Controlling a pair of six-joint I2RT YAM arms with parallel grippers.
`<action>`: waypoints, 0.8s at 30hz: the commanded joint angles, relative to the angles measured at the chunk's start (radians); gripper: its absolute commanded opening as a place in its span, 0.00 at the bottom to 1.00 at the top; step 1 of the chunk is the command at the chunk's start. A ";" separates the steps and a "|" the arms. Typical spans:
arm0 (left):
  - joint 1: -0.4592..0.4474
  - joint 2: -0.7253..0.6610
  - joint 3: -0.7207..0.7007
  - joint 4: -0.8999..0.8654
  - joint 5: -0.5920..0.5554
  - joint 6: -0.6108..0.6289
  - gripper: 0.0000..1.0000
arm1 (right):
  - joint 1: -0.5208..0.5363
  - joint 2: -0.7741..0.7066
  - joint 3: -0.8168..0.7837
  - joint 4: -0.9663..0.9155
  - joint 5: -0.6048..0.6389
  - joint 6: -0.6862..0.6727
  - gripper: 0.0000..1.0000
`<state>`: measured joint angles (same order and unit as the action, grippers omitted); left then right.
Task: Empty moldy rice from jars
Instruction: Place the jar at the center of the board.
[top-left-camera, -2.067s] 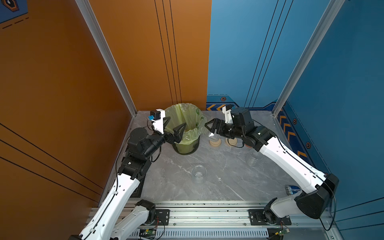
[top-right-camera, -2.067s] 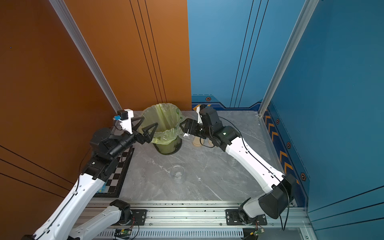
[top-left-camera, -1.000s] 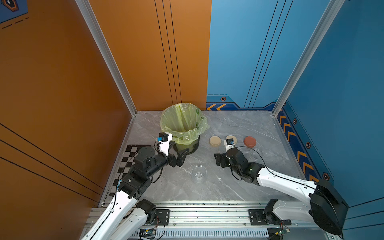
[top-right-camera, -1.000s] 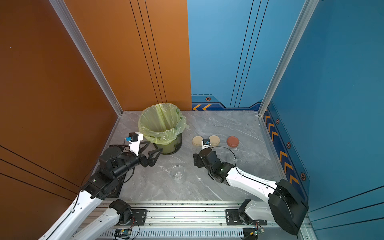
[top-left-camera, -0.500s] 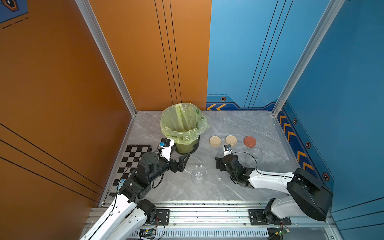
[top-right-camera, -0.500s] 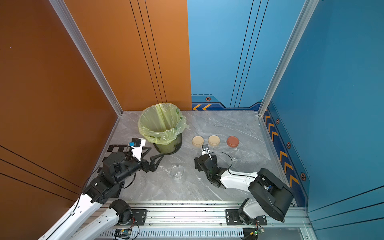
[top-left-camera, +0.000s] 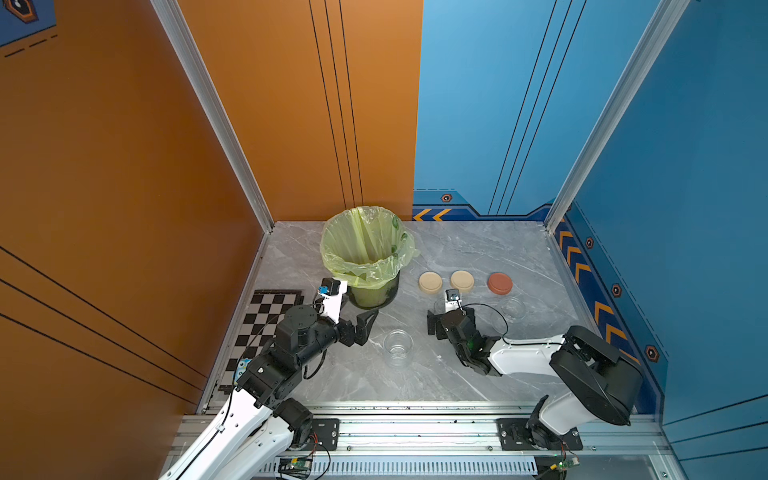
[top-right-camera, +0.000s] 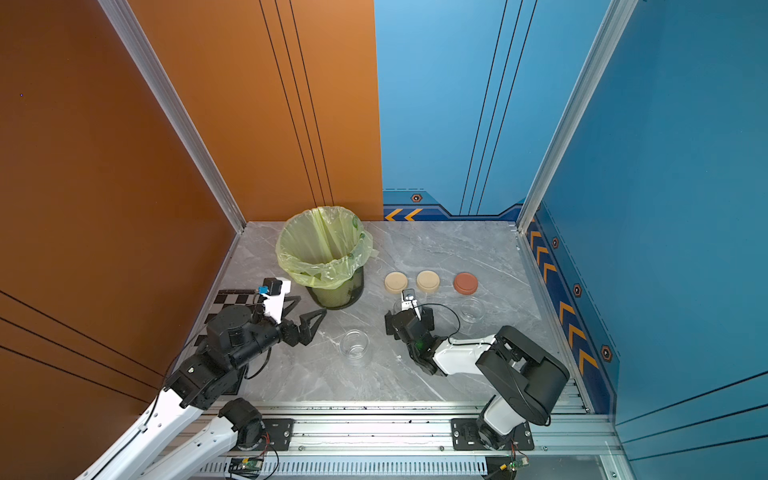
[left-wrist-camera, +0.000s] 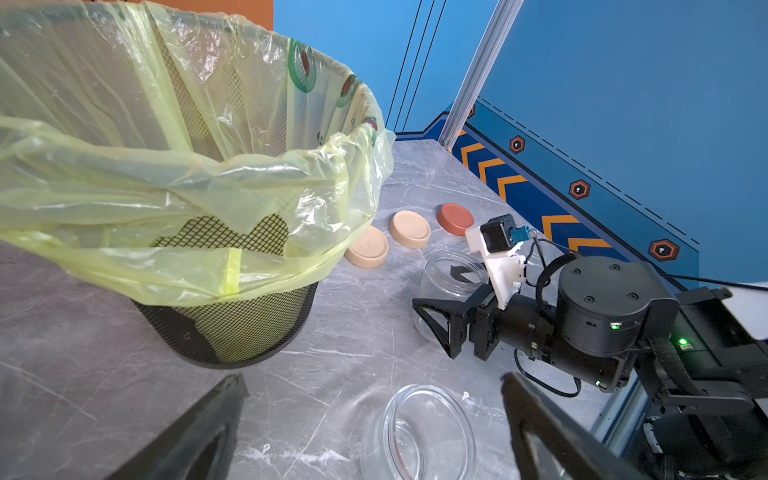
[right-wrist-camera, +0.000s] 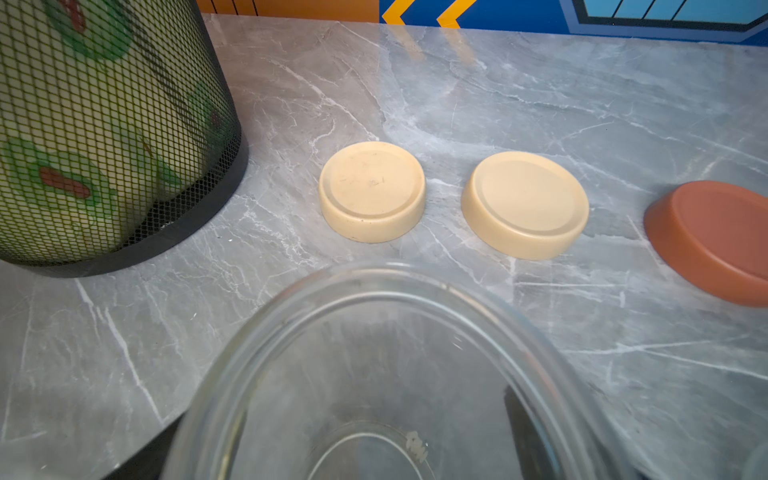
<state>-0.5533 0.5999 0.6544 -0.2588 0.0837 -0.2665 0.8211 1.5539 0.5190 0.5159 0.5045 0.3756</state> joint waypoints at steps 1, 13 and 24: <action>-0.011 -0.014 0.004 -0.021 -0.045 0.019 0.98 | 0.003 -0.042 -0.003 -0.039 0.048 -0.017 1.00; 0.024 -0.003 0.042 -0.059 -0.114 0.095 0.98 | -0.003 -0.195 0.041 -0.245 0.029 -0.023 1.00; 0.210 0.057 0.052 -0.084 -0.082 0.115 0.98 | -0.122 -0.364 0.129 -0.491 -0.225 -0.028 1.00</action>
<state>-0.3923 0.6411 0.6823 -0.3199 -0.0120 -0.1646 0.7418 1.2343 0.6136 0.1421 0.3992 0.3622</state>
